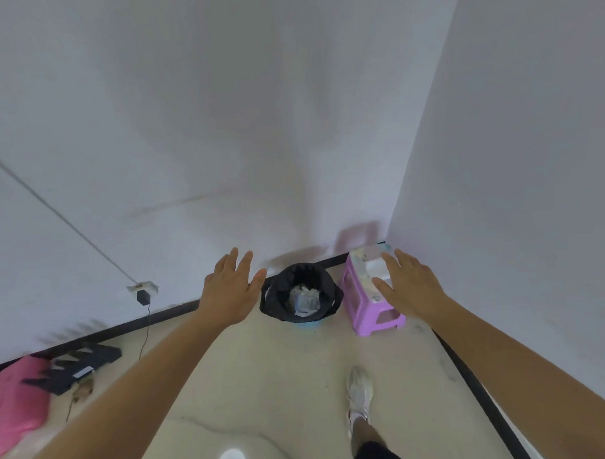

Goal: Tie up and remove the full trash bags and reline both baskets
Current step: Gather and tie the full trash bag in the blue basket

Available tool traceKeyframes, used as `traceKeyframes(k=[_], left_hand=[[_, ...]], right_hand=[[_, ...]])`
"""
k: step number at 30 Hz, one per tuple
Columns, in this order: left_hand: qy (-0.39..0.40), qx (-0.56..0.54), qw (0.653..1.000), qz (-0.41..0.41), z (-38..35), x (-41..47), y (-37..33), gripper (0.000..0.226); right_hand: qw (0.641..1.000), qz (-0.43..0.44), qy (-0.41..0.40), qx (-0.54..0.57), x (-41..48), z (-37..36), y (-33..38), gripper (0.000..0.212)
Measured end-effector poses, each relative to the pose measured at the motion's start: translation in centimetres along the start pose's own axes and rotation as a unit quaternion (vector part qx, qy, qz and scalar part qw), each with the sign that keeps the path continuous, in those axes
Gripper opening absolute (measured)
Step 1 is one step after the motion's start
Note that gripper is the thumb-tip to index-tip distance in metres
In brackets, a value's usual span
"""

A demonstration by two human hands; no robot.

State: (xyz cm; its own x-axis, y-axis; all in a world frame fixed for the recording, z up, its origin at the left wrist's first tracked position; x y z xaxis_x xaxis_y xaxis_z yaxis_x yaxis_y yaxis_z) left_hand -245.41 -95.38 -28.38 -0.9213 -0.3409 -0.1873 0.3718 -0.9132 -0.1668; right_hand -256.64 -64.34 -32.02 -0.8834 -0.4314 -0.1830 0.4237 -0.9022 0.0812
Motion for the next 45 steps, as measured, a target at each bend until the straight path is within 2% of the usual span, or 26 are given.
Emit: traceKeyframes(k=[7, 11, 18, 27, 30, 35, 40, 41, 43, 45], left_hand=[[0.088, -0.088, 0.988, 0.096, -5.7, 14.3, -1.2, 0.062], [0.107, -0.146, 0.977, 0.109, -10.0, 21.6, -0.6, 0.048], [0.208, -0.182, 0.939, 0.206, -24.7, 28.8, 4.3, 0.048], [0.296, -0.162, 0.906, 0.254, -41.5, 31.4, 9.8, 0.053], [0.291, -0.175, 0.903, 0.263, -44.0, 31.2, 11.4, 0.053], [0.236, -0.211, 0.896, 0.31, -47.1, 31.7, 13.9, 0.051], [0.162, -0.272, 0.871, 0.376, -52.8, 33.7, 15.9, 0.052], [0.145, -0.286, 0.865, 0.386, -54.4, 34.2, 16.2, 0.054], [0.109, -0.321, 0.848, 0.408, -57.3, 35.2, 16.8, 0.058], [0.066, -0.4, 0.801, 0.441, -60.4, 36.5, 18.0, 0.069]], right_hand=[[0.991, 0.003, 0.085, 0.099, 17.0, -3.5, -3.4, 0.053], [0.978, -0.036, 0.146, 0.148, 23.6, -8.2, -4.1, 0.05], [0.929, -0.151, 0.244, 0.233, 28.4, -23.5, -4.0, 0.057], [0.869, -0.286, 0.26, 0.308, 29.0, -41.3, -2.8, 0.06], [0.85, -0.314, 0.274, 0.323, 28.4, -44.4, -2.1, 0.061], [0.833, -0.315, 0.284, 0.356, 29.3, -48.4, -1.5, 0.062], [0.817, -0.345, 0.193, 0.42, 31.9, -53.4, -3.4, 0.066], [0.811, -0.359, 0.176, 0.427, 32.1, -54.8, -3.9, 0.071], [0.776, -0.406, 0.152, 0.458, 32.5, -57.9, -4.8, 0.096], [0.722, -0.44, 0.132, 0.517, 33.4, -61.2, -5.0, 0.125]])
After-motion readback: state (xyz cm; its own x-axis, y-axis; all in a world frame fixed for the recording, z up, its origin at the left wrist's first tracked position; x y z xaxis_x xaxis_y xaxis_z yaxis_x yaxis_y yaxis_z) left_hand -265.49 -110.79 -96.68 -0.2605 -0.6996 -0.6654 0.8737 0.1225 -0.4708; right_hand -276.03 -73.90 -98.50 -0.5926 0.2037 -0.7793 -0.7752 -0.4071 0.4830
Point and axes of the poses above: each hand's wrist, its own x-axis towards the middle knuckle, its own z-axis out of the back of the hand, y = z × x, the point moved 8 cm from there along x, towards the middle knuckle, and after that the axes turned 3 degrees about z, right-handed, at the moved point
